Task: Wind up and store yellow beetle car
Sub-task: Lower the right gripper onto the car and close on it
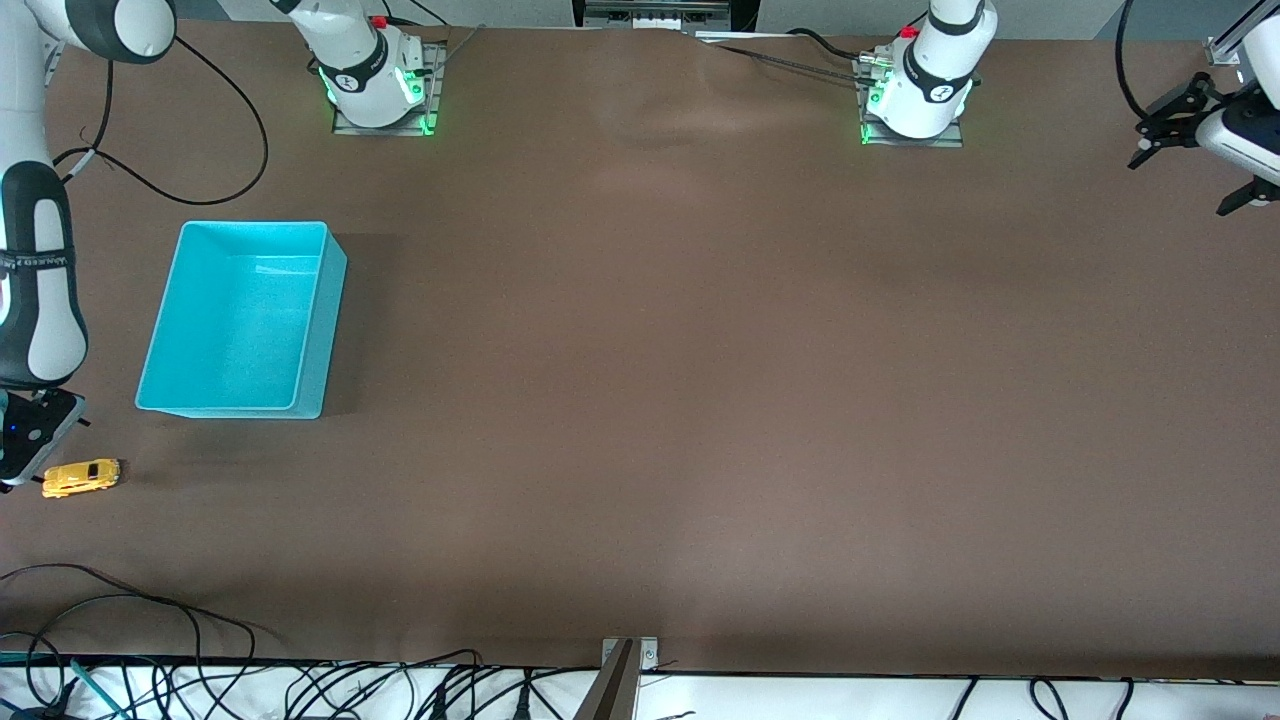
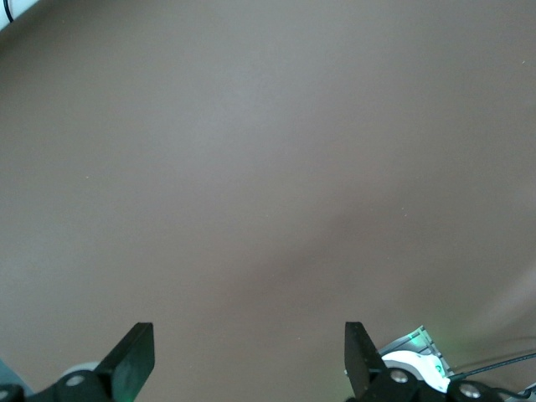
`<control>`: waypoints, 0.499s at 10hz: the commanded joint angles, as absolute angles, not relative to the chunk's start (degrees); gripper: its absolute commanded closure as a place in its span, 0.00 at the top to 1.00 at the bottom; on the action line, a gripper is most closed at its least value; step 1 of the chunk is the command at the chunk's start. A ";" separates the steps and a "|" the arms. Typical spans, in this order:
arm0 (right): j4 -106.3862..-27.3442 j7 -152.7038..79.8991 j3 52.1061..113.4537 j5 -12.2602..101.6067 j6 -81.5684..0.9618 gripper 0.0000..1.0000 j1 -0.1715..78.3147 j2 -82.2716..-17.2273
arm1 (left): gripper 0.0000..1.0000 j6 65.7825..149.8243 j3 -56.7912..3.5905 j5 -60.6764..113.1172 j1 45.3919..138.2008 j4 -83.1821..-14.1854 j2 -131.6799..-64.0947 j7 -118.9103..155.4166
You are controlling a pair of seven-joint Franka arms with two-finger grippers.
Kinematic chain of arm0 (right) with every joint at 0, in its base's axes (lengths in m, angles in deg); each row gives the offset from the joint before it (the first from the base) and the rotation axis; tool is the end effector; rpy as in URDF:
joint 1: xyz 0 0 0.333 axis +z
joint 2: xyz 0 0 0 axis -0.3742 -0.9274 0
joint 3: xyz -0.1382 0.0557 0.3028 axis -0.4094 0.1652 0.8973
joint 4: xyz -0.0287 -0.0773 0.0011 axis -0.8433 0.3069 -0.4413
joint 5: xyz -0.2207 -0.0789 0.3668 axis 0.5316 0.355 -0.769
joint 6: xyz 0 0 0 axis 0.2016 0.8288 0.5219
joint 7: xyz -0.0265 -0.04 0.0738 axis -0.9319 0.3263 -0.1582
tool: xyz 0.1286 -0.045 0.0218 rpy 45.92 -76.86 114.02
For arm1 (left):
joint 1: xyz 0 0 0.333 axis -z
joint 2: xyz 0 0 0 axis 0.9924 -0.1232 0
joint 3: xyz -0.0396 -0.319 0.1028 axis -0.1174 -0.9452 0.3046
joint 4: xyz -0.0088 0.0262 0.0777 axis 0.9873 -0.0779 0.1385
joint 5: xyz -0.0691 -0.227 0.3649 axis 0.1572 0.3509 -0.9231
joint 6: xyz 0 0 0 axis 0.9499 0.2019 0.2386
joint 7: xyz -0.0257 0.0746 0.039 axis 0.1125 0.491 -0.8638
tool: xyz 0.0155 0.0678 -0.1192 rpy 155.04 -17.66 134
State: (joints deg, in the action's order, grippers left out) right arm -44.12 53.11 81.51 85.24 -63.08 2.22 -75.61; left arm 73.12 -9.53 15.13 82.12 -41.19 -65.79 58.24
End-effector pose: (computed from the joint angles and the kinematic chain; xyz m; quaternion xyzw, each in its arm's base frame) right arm 0.7451 -0.3490 0.1976 0.7949 0.5926 -0.0016 0.1303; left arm 0.5434 0.0013 0.6500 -0.9566 0.2893 0.0336 0.0103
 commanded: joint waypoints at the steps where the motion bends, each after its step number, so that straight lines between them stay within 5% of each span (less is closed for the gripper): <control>1: -40.88 56.03 80.67 85.83 -66.09 1.00 1.32 -80.42 | 1.00 71.76 -10.03 14.94 81.96 -38.98 -66.11 56.78; 5: -40.62 57.60 80.67 85.83 -71.01 1.00 1.41 -82.27 | 1.00 71.76 -9.77 14.68 81.43 -37.83 -67.52 56.78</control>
